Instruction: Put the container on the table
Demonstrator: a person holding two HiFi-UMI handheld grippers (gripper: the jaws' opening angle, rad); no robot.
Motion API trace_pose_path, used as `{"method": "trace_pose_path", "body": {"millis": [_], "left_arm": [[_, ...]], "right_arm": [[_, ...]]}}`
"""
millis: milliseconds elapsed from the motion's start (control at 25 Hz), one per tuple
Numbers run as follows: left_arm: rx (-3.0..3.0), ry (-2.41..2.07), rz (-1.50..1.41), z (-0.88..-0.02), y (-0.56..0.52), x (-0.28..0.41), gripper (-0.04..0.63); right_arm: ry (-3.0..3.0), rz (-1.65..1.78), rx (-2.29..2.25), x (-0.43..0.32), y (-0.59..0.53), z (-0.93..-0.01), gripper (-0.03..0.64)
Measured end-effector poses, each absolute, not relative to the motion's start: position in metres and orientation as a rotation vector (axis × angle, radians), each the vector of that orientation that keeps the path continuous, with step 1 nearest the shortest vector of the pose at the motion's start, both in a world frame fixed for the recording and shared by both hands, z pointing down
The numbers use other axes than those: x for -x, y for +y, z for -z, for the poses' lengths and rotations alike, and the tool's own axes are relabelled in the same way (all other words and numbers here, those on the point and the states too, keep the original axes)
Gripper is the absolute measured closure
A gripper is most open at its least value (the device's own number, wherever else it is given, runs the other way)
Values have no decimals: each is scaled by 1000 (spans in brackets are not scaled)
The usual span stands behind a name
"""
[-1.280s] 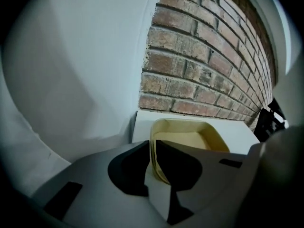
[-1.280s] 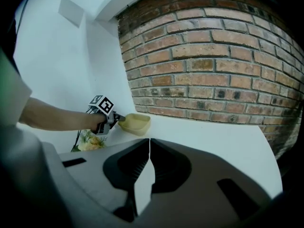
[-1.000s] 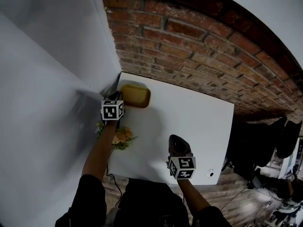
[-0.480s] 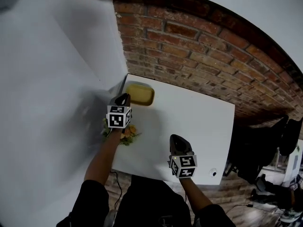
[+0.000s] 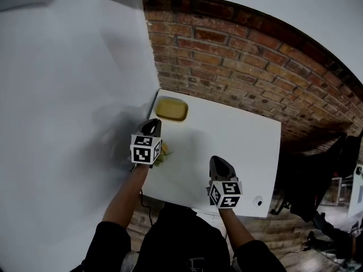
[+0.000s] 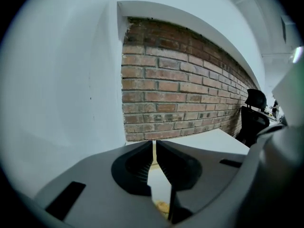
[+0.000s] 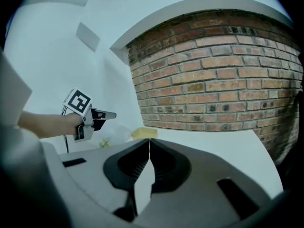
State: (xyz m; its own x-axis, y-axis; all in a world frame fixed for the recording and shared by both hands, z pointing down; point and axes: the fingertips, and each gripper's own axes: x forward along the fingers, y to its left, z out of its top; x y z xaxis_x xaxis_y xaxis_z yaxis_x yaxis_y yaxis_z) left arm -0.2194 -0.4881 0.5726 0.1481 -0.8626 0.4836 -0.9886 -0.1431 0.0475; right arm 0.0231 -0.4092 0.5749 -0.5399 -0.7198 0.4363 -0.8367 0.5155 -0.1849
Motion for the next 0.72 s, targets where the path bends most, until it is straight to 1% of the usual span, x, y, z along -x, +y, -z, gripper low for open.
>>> {"method": "trace_pose_path", "body": {"millis": [280, 720], "left_arm": [[-2095, -1838, -435, -538, -426, 204, 561], [-2133, -1918, -371, -508, -336, 169, 571]], "right_arm": [[-2523, -503, -1266, -29, -381, -553, 592], [-2633, -400, -1224, -29, -348, -532, 592]]}}
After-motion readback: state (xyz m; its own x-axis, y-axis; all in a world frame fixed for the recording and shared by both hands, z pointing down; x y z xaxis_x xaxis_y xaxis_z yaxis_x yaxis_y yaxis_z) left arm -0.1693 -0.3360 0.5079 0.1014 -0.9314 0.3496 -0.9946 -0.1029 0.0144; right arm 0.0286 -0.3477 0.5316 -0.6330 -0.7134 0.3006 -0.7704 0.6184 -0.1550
